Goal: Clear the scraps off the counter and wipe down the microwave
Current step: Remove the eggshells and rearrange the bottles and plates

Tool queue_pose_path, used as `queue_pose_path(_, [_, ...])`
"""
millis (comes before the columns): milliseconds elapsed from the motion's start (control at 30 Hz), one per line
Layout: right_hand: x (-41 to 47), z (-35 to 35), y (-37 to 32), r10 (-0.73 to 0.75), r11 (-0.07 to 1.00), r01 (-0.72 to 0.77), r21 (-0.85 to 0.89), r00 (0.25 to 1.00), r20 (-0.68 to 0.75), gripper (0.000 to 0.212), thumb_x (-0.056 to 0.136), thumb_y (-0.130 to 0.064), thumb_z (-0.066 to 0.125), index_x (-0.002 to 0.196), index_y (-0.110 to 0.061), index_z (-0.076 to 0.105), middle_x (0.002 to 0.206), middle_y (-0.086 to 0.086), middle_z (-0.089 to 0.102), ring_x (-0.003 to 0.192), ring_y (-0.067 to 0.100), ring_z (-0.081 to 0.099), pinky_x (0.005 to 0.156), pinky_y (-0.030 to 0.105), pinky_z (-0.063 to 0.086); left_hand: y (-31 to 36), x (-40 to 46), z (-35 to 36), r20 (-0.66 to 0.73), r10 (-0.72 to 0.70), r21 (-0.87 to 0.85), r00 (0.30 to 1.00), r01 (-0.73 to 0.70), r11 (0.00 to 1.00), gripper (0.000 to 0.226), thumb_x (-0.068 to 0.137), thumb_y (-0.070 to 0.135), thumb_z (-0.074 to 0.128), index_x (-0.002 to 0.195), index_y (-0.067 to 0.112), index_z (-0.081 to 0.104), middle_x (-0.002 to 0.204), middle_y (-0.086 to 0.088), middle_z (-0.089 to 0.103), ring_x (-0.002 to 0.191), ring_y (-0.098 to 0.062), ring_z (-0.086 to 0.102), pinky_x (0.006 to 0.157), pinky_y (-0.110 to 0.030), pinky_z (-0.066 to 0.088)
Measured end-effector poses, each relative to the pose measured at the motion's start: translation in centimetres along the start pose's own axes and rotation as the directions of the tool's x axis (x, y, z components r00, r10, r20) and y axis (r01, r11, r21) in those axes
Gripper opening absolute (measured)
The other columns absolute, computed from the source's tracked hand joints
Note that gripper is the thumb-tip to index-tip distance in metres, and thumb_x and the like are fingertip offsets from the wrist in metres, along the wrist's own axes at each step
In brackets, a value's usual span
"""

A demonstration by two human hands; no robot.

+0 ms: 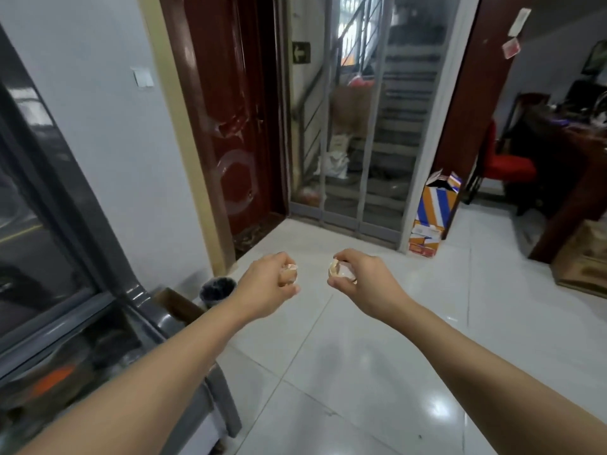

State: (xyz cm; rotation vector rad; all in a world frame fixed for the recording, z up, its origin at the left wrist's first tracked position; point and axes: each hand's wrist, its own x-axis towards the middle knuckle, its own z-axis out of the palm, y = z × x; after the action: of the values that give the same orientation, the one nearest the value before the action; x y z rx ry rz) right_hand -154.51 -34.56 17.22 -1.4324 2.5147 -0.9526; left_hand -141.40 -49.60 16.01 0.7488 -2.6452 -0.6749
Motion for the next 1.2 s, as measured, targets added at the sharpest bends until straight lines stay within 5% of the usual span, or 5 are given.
queue_pose_path(533, [25.7,-3.6,15.7,-0.160,0.987,0.156,0.038,0.970,0.183,0.037,0.086,-0.033,0.064,0.119,-0.018,0.055,0.117,0.001,0.061,0.099,0.018,0.056,0.077,0.023,0.041,2.5,24.4,7.4,-0.103,-0.240,0.027,0.965,0.244,0.969,0.028,0.081,0.032,0.068,0.106,0.024,0.056,0.103,0.009,0.057,0.090,-0.011,0.052,0.073,-0.024,0.039])
queue_pose_path(733, [36.6,-1.5,18.7,-0.222,0.975,0.216,0.053,0.952,0.211,0.039,0.086,-0.033,0.065,0.121,-0.017,0.055,0.119,0.002,0.061,0.102,0.019,0.057,0.082,0.028,0.046,-1.2,34.6,8.4,-0.118,-0.299,0.005,0.947,0.302,0.953,0.030,0.081,0.036,0.068,0.107,0.028,0.055,0.107,0.007,0.056,0.095,-0.014,0.055,0.085,-0.036,0.049])
queue_pose_path(967, [50.7,3.0,20.7,-0.277,0.960,0.279,0.038,0.914,0.296,0.042,0.085,-0.036,0.066,0.122,-0.018,0.055,0.122,0.001,0.060,0.106,0.018,0.057,0.086,0.029,0.047,-7.2,45.6,8.4,-0.154,-0.393,-0.025,0.907,0.394,0.919,0.027,0.080,0.032,0.070,0.102,0.025,0.056,0.102,0.003,0.059,0.089,-0.015,0.056,0.078,-0.031,0.046])
queue_pose_path(1200, [61.7,8.5,20.2,-0.381,0.924,0.370,0.102,0.857,0.347,0.039,0.083,-0.036,0.068,0.117,-0.020,0.057,0.116,0.000,0.062,0.091,0.010,0.053,0.072,0.021,0.038,-12.4,51.9,7.5,-0.183,-0.524,-0.075,0.832,0.520,0.851,0.023,0.080,0.027,0.070,0.099,0.026,0.055,0.096,0.006,0.057,0.085,-0.013,0.055,0.075,-0.030,0.046])
